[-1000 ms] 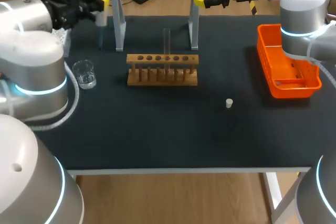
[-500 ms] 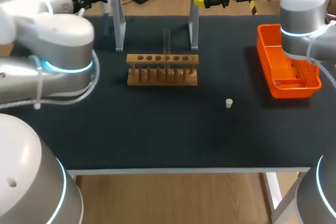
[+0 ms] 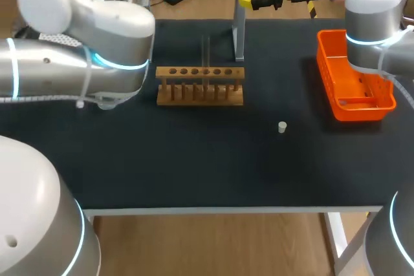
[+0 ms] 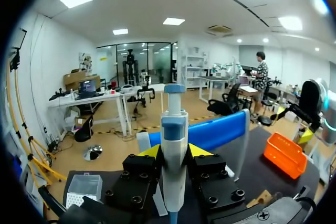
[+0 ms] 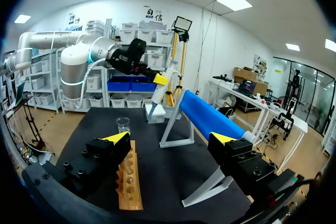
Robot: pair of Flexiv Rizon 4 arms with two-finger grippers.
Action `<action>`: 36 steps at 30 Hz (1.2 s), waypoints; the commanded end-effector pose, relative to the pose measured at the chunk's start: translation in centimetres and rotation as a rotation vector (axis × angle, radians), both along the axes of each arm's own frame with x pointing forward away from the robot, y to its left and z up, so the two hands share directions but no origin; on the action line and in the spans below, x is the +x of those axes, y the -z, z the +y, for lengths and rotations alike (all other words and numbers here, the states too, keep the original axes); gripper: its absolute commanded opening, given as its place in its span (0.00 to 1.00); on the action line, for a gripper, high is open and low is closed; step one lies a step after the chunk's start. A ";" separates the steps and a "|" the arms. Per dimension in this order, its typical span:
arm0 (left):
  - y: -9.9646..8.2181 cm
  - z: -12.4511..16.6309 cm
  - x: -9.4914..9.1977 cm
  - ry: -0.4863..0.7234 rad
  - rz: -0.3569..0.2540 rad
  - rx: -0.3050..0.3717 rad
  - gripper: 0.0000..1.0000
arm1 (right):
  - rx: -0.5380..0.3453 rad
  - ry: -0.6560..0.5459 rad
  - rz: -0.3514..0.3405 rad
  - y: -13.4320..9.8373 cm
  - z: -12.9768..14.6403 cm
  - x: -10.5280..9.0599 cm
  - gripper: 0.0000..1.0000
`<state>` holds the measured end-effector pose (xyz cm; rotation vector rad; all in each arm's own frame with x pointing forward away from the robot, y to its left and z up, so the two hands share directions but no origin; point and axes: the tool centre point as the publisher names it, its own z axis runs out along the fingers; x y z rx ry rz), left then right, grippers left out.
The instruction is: Invert the test tube, pick up the pipette, mount the tip to pipette, aspirate from beaker and dispense into the tube, eject the tip, return the pipette, and cap with the stopper.
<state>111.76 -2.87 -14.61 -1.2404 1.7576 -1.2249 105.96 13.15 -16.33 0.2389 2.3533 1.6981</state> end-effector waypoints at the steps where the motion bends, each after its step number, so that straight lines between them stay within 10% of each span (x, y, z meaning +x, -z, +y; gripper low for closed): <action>1: 0.3 -0.9 2.2 -0.065 0.032 0.027 0.00 | -0.002 -0.003 0.002 -0.1 -0.1 0.0 1.00; 36: 2.4 -1.6 5.4 -0.157 0.157 0.024 0.00 | -0.002 -0.003 0.002 -0.1 -0.1 0.0 1.00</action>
